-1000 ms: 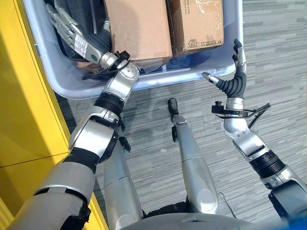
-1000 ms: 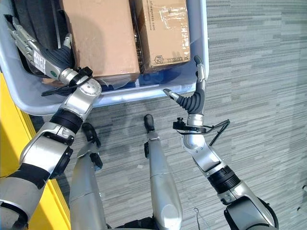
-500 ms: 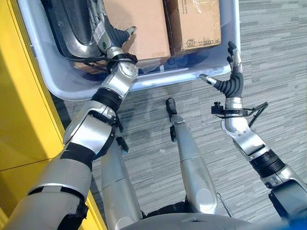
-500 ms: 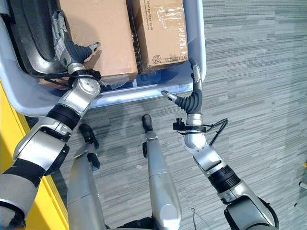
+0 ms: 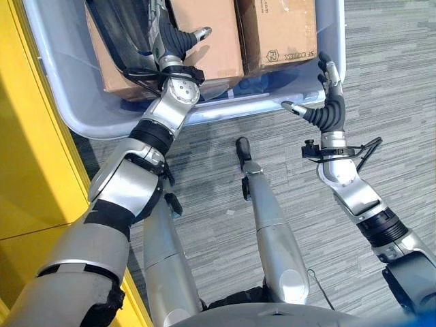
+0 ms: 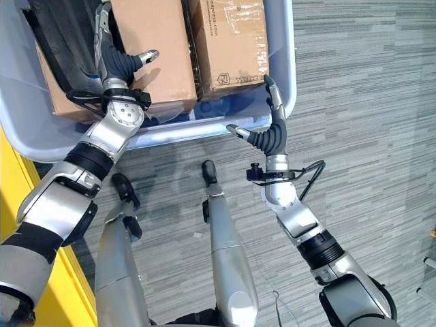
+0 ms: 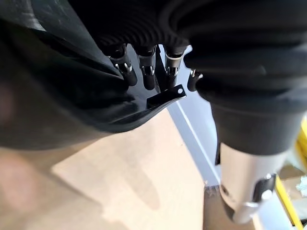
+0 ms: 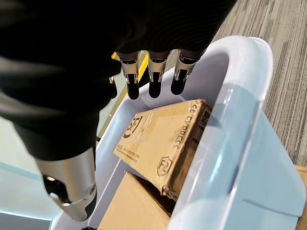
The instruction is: Move parts from the plastic box to the shelf.
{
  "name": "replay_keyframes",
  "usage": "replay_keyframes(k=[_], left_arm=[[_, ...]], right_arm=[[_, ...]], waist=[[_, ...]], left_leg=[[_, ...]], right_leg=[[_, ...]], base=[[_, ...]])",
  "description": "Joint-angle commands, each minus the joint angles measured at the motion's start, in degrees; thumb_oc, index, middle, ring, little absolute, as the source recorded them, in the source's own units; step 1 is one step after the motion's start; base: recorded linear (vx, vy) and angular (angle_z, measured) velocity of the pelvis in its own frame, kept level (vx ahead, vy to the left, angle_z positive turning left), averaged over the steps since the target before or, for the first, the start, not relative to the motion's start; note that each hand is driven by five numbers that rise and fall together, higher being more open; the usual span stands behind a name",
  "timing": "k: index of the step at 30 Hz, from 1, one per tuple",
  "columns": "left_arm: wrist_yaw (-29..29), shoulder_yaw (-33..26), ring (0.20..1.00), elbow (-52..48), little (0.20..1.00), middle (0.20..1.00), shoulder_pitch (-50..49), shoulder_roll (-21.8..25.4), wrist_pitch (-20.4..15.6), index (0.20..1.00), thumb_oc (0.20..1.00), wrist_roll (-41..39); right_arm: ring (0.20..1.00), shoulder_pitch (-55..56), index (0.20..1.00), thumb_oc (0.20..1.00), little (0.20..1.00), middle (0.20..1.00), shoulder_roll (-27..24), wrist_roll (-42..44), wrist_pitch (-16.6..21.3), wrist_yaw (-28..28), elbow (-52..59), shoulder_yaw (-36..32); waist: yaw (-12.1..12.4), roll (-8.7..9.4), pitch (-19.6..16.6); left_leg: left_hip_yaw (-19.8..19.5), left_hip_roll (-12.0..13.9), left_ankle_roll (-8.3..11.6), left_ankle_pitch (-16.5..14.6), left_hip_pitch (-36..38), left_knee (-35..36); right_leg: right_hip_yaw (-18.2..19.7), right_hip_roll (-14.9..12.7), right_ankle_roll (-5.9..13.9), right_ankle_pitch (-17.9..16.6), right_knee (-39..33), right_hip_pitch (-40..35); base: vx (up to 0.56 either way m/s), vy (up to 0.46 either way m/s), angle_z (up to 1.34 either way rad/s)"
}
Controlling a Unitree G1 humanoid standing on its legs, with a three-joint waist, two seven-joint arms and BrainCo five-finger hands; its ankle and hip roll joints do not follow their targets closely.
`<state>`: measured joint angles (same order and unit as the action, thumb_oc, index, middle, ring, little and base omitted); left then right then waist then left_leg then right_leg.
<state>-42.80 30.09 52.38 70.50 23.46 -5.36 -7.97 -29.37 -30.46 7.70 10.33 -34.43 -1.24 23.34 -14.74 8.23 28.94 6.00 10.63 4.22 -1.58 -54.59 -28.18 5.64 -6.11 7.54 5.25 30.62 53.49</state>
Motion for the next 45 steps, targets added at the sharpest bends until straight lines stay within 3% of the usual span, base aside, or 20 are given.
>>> replay_keyframes(k=[1, 7, 11, 14, 15, 18, 19, 22, 25, 30, 33, 37, 40, 42, 44, 45], left_arm=[[5.10, -0.81, 1.000, 5.29, 1.000, 1.000, -6.29, -5.02, 0.91, 1.000, 1.000, -3.09], [5.39, 1.24, 1.000, 0.21, 1.000, 1.000, -7.17, -6.55, -0.52, 1.000, 1.000, 2.93], [-1.63, 2.49, 1.000, -2.69, 1.000, 1.000, -8.63, -7.98, 0.54, 1.000, 1.000, 9.15], [-5.29, 2.16, 1.000, -6.59, 1.000, 1.000, -8.93, -7.57, -6.30, 1.000, 1.000, 13.50], [-5.89, 2.23, 1.000, -7.07, 1.000, 1.000, -9.13, -7.57, -6.59, 1.000, 1.000, 14.34], [-14.90, 2.58, 1.000, -15.02, 1.000, 1.000, -10.49, -6.29, -10.18, 1.000, 1.000, 23.24], [-15.87, 2.54, 1.000, -15.52, 1.000, 1.000, -10.70, -6.20, -10.30, 1.000, 1.000, 23.96], [-27.76, 0.63, 1.000, -22.47, 1.000, 1.000, -10.99, -4.79, -10.47, 1.000, 1.000, 33.34], [-35.27, -1.67, 1.000, -26.31, 1.000, 1.000, -10.58, -4.08, -10.03, 1.000, 1.000, 38.17], [-39.36, -3.51, 1.000, -31.58, 1.000, 1.000, -10.26, -2.94, -7.56, 1.000, 1.000, 43.30], [-41.86, -4.12, 1.000, -34.02, 1.000, 1.000, -8.66, -1.58, -3.76, 1.000, 1.000, 44.34], [-42.04, -4.39, 1.000, -33.42, 1.000, 1.000, -7.67, -0.64, -0.81, 1.000, 1.000, 40.38], [-36.15, -5.27, 1.000, -30.98, 1.000, 1.000, -8.71, -0.51, 3.05, 1.000, 1.000, 26.89], [-34.79, -5.90, 1.000, -27.16, 1.000, 1.000, -9.58, -1.30, 1.40, 1.000, 1.000, 21.01], [-22.89, -6.15, 1.000, -21.73, 1.000, 1.000, -10.90, -1.86, 2.85, 1.000, 1.000, 14.13], [-19.92, -5.89, 1.000, -20.32, 1.000, 1.000, -11.37, -1.87, 2.31, 1.000, 1.000, 10.42]], right_arm=[[1.000, -1.00, 1.000, 1.000, 1.000, 1.000, -1.97, 1.26, 1.18, -1.71, 3.60, -3.33], [1.000, 0.35, 1.000, 1.000, 1.000, 1.000, -1.98, 1.76, 0.99, -1.58, 4.24, -4.18], [1.000, 1.07, 1.000, 1.000, 1.000, 1.000, -1.73, 1.35, 1.99, -1.18, 4.27, -3.69], [1.000, 2.13, 1.000, 1.000, 1.000, 1.000, -1.26, 0.60, 2.05, -1.66, 5.66, -3.51], [1.000, 2.32, 1.000, 1.000, 1.000, 1.000, -1.24, 0.47, 2.13, -1.71, 5.76, -3.55], [1.000, 4.04, 1.000, 1.000, 1.000, 1.000, -0.93, -0.55, 2.32, -1.90, 7.08, -3.88], [1.000, 4.17, 1.000, 1.000, 1.000, 1.000, -0.90, -0.72, 2.35, -1.92, 7.15, -3.83], [1.000, 5.77, 1.000, 1.000, 1.000, 1.000, -0.40, -1.80, 3.56, -2.14, 7.78, -3.32], [1.000, 6.00, 1.000, 1.000, 1.000, 1.000, -0.29, -1.98, 3.76, -2.42, 8.33, -3.15], [1.000, 6.59, 1.000, 1.000, 1.000, 1.000, 0.32, -2.64, 3.62, -3.27, 8.87, -2.27], [1.000, 6.98, 1.000, 1.000, 1.000, 1.000, 0.23, -2.81, 3.87, -2.78, 9.50, -1.72], [1.000, 6.98, 1.000, 1.000, 1.000, 1.000, 0.26, -2.86, 3.37, -2.40, 9.76, -1.44], [1.000, 6.78, 1.000, 1.000, 1.000, 1.000, 0.24, -2.26, 3.25, -2.04, 8.89, -1.23], [1.000, 6.34, 1.000, 1.000, 1.000, 1.000, 0.53, -1.17, 2.99, -1.10, 8.40, -1.09], [1.000, 5.13, 1.000, 1.000, 1.000, 1.000, 1.29, -0.51, 2.74, -0.31, 7.30, -1.21], [1.000, 4.56, 1.000, 1.000, 1.000, 1.000, 1.05, 0.24, 2.49, 0.35, 7.37, -1.66]], waist=[[-0.79, 0.79, 0.86], [-0.88, 0.47, 0.86], [-0.77, 0.28, 0.86], [-0.61, 0.00, 0.86], [-0.56, -0.06, 0.86], [0.20, -1.08, 0.86], [0.24, -1.13, 0.86], [0.99, -1.81, 0.86], [1.54, -2.17, 0.86], [2.16, -2.18, 0.86], [2.23, -2.44, 0.86], [2.32, -2.58, 0.86], [2.78, -2.82, 0.86], [3.01, -2.86, 0.86], [3.43, -2.88, 0.86], [3.52, -2.79, 0.86]], left_leg=[[5.80, -4.42, -3.23, -4.67, 4.10, 2.92], [5.93, -4.74, -3.26, -4.14, 4.87, 4.07], [5.91, -4.97, -3.22, -3.81, 5.94, 4.69], [5.93, -5.15, -3.24, -3.67, 6.80, 5.28], [5.89, -5.19, -3.24, -3.61, 6.87, 5.34], [5.40, -5.92, -3.13, -3.01, 8.21, 6.63], [5.37, -5.98, -3.11, -2.94, 8.42, 6.81], [4.77, -6.38, -2.86, -2.03, 9.70, 8.58], [4.93, -6.31, -3.00, 0.07, 9.49, 10.22], [4.25, -6.24, -2.47, 1.22, 11.77, 12.77], [4.01, -6.00, -1.94, 2.10, 13.24, 14.22], [3.77, -5.87, -1.58, 2.71, 14.32, 15.11], [3.39, -5.67, -1.28, 3.19, 14.73, 15.43], [3.24, -5.55, -1.14, 3.32, 14.85, 15.31], [3.02, -5.40, -0.92, 3.51, 15.15, 15.19], [3.18, -5.14, -0.93, 3.51, 15.09, 15.07]], right_leg=[[-4.99, 7.28, -3.88, 4.55, 5.72, 0.40], [-4.69, 7.59, -3.92, 4.39, 5.46, -0.10], [-4.43, 7.79, -4.20, 4.33, 4.97, -1.24], [-4.11, 7.80, -4.29, 4.44, 4.63, -2.07], [-4.12, 7.79, -4.31, 4.41, 4.61, -2.15], [-3.92, 7.89, -4.66, 4.71, 4.35, -3.59], [-3.91, 7.89, -4.70, 4.74, 4.27, -3.81], [-3.75, 7.88, -5.10, 4.85, 3.35, -5.24], [-3.88, 8.04, -5.53, 3.56, 2.35, -5.01], [-4.36, 8.17, -5.75, 3.71, 0.92, -7.52], [-4.45, 8.17, -6.00, 4.14, 0.40, -8.96], [-4.74, 8.12, -6.16, 4.35, -0.16, -10.10], [-5.12, 8.03, -6.18, 4.66, -0.13, -10.61], [-5.30, 7.91, -6.16, 4.82, -0.01, -10.81], [-5.86, 7.63, -6.02, 4.81, -0.39, -11.48], [-6.16, 7.49, -5.98, 4.72, -0.50, -11.47]], base=[[-0.02, -0.034, 0.02], [0.00, 0.000, 0.00], [0.00, 0.000, 0.00], [0.00, -0.011, 0.00], [0.00, 0.000, 0.00], [0.00, 0.000, 0.00], [0.00, 0.000, 0.00], [-0.03, -0.036, 0.02], [-0.05, -0.061, 0.03], [-0.02, -0.070, 0.02], [-0.01, -0.026, 0.02], [0.00, -0.008, 0.00], [-0.01, -0.035, -0.01], [-0.01, -0.060, 0.02], [-0.02, -0.088, 0.09], [-0.01, -0.064, 0.12]])
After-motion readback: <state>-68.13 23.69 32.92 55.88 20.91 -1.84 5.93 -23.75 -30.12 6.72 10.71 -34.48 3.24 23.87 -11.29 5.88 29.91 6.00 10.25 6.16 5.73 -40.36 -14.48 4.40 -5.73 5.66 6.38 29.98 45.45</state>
